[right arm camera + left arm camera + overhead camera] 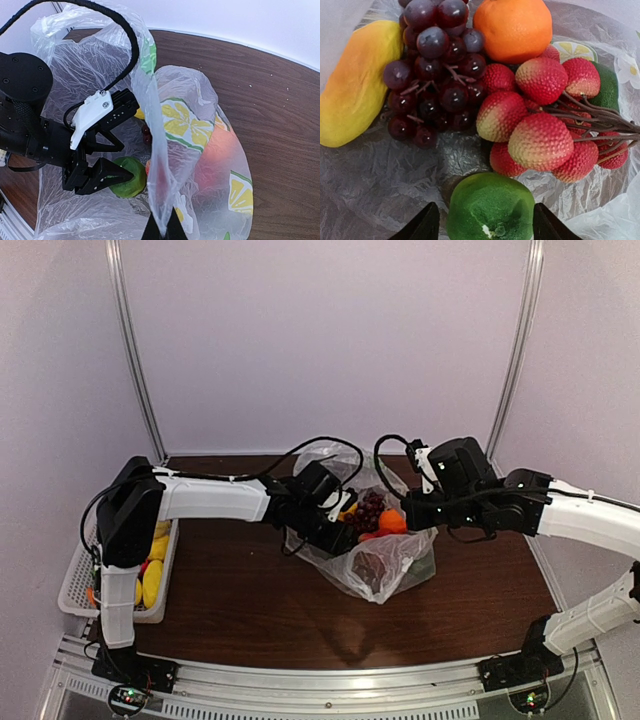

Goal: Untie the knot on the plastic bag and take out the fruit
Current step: Reach into the gripper of the takeout bag, then pick up the fake fruit from the takeout bag.

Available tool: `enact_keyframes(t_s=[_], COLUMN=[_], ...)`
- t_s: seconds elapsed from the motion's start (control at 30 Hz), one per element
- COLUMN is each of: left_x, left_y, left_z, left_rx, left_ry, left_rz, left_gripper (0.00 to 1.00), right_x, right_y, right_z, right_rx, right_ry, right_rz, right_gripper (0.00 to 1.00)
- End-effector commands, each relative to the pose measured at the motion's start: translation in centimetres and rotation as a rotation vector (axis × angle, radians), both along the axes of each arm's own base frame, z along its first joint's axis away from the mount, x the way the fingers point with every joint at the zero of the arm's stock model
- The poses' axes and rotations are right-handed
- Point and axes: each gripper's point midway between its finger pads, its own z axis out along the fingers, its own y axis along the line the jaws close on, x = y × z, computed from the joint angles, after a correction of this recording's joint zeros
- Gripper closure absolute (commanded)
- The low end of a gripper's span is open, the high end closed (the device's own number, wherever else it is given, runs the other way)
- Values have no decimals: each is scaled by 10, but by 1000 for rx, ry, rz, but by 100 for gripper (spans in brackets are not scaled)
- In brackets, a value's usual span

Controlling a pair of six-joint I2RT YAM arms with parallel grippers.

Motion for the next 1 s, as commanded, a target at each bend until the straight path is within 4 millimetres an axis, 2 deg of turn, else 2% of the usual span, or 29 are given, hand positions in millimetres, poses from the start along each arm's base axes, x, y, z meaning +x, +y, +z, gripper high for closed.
enact_keyframes(t_s=[0.0, 0.13, 0.37, 0.53, 0.73, 0.97], left_x=[-11, -20, -24, -25, -21, -16], left_y=[-1, -4, -3, -2, -1, -4], left_z=[-15, -21, -38, -45, -46, -31], left_rx=[-9, 1, 28, 46, 57, 37], left_ry=[63, 79, 102, 99, 83, 48], left_rz=[-9, -18, -9, -5, 2, 3], left_gripper=[32, 21, 13, 13, 26, 36], right_x=[-2, -2, -2, -2, -3, -3], right_y=[-3, -3, -3, -5, -5, -5], right_z=[1, 0, -1, -2, -2, -3], right_rx=[17, 18, 18, 16, 16, 13], right_ry=[-2, 0, -1, -1, 1, 2], right_rz=[-5, -6, -6, -10, -10, -12], right_gripper=[100, 100, 100, 100, 100, 100])
